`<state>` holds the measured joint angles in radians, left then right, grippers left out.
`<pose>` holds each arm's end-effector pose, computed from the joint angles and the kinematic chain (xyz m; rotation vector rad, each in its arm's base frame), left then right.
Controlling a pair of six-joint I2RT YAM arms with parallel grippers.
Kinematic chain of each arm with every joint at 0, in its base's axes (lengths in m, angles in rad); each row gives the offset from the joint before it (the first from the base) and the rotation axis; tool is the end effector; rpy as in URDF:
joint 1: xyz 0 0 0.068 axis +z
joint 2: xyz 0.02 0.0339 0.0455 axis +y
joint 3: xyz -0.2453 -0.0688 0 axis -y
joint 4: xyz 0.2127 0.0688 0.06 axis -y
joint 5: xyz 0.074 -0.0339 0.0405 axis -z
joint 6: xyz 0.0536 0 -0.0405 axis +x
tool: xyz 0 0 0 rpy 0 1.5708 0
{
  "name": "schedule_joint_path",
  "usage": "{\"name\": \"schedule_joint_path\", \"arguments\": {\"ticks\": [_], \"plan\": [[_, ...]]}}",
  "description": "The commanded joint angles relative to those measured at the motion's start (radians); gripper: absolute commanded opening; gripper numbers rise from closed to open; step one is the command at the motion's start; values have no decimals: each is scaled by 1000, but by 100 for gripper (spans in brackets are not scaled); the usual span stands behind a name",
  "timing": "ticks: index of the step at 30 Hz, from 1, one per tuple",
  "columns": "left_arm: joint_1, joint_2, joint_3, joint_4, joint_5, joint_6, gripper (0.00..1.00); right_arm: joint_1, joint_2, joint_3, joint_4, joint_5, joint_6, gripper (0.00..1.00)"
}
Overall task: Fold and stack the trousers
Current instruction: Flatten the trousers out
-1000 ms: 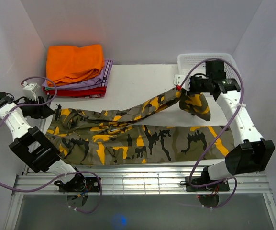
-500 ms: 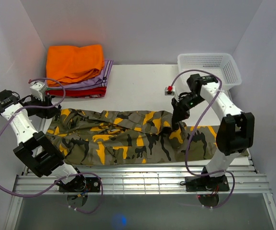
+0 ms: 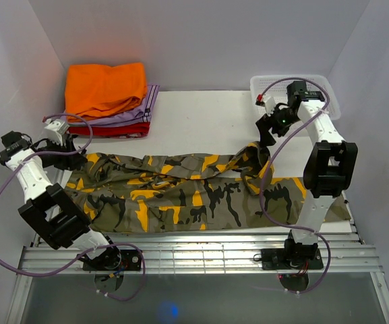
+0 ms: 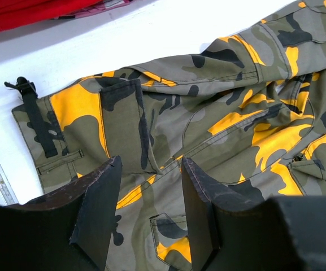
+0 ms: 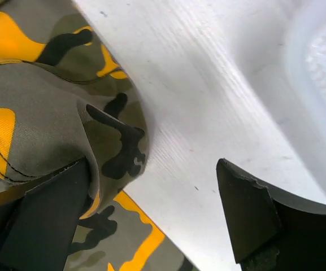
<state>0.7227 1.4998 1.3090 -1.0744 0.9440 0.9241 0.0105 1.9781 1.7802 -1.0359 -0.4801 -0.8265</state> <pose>0.2196 0.1358 0.2762 0.3941 2.1761 -0.5160 0.3774 0.0287 0.2410 -1.1632 2.3471 0.4114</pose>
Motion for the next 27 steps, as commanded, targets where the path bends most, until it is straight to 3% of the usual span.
{"name": "schedule_joint_path", "arguments": {"ticks": [1, 2, 5, 8, 11, 16, 18, 20, 24, 27], "plan": [[-5, -29, -22, 44, -4, -28, 57, 17, -177, 33, 83, 173, 47, 96], [-5, -30, -34, 51, -13, -33, 57, 31, -217, -22, 94, 251, 44, 96], [-5, -32, -47, 53, -14, -48, 57, 88, -375, -125, 100, 294, 53, 100], [-5, -42, -65, 59, -10, -53, 57, 198, -504, -200, 17, 273, 72, 93], [-5, -36, -71, 65, -4, -68, 58, 310, -562, -301, -6, 289, 144, 84], [-5, -42, -68, 65, -11, -88, 58, 509, -578, -528, 36, 323, 242, 59], [-5, -59, -73, 65, -20, -82, 57, 536, -578, -580, 83, 334, 273, 56], [-5, -67, -86, 67, -34, -70, 58, 536, -570, -643, 124, 382, 279, 56], [-5, -66, -99, 71, -30, -77, 58, 545, -533, -732, 302, 475, 352, 71], [-5, -55, -94, 71, -21, -99, 58, 552, -487, -748, 419, 587, 400, 74]]}}
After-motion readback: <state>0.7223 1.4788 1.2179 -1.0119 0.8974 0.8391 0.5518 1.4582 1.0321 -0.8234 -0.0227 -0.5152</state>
